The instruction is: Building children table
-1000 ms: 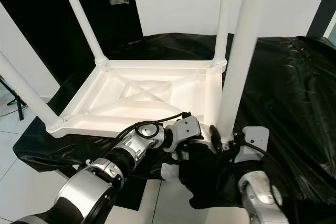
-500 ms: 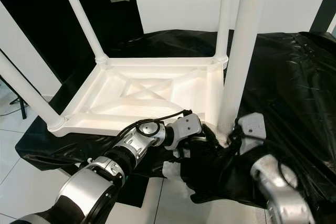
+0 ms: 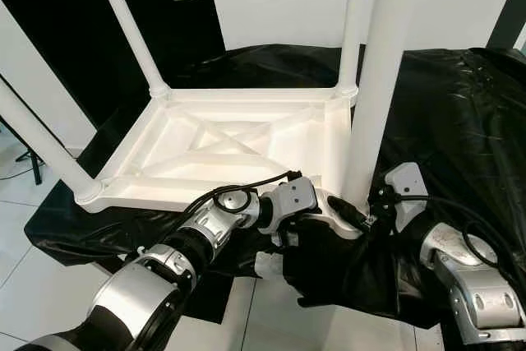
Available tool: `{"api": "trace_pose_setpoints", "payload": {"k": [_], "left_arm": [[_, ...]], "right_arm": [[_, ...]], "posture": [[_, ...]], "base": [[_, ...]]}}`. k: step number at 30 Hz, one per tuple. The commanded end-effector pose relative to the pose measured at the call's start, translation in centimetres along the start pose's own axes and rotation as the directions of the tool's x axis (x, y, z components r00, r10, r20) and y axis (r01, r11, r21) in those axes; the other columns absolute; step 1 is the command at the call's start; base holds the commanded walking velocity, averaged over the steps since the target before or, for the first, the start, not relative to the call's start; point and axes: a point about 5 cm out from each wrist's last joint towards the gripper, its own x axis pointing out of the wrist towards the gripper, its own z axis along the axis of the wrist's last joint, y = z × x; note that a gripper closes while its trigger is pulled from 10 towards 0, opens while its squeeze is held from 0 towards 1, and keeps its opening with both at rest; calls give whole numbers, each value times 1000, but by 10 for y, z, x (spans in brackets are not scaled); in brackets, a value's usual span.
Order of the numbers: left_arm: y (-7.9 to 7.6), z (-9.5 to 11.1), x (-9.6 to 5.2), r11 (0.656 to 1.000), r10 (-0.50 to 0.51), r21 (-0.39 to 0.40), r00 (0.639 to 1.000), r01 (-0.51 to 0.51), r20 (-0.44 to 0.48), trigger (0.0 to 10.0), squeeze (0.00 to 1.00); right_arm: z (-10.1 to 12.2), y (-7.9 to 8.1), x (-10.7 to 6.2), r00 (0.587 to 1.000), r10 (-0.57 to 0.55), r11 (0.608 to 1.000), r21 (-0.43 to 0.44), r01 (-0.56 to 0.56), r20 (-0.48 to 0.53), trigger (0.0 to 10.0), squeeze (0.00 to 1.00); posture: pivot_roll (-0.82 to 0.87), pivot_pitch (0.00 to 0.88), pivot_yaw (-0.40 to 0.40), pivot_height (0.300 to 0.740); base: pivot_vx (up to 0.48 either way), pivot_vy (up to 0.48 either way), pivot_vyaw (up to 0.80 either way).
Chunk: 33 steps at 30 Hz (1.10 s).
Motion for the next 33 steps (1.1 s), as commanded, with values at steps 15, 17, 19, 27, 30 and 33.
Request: {"api": "trace_pose_setpoints", "payload": {"k": [15,17,19,27,30,33], "left_arm": [[-9,-39,4,962,254,-57,950,-268,-181,10000,0],[-9,-39,4,961,256,-57,949,-270,-182,10000,0],[-9,-39,4,961,257,-57,949,-271,-182,10000,0],[-10,-43,2,963,251,-49,948,-265,-194,10000,0],[-10,-44,1,964,249,-48,949,-262,-195,10000,0],[-11,-44,2,965,246,-46,949,-259,-195,10000,0]], "right_arm": [[-32,30,3,981,-189,964,183,191,-28,0,0],[-37,43,4,964,-262,942,209,263,-34,0,0],[-40,52,4,949,-314,922,226,314,-39,0,0],[-42,55,2,862,-506,827,264,497,-36,0,0],[-44,55,3,855,-516,819,267,508,-44,0,0],[-44,56,3,850,-525,817,255,518,-46,10000,0]], "posture": [[35,0,87,740],[37,0,89,740],[38,0,90,740],[35,0,104,740],[32,0,109,740],[28,0,110,740]], "base": [[0,0,0],[0,0,0],[0,0,0],[0,0,0],[0,0,0],[0,0,0]]}}
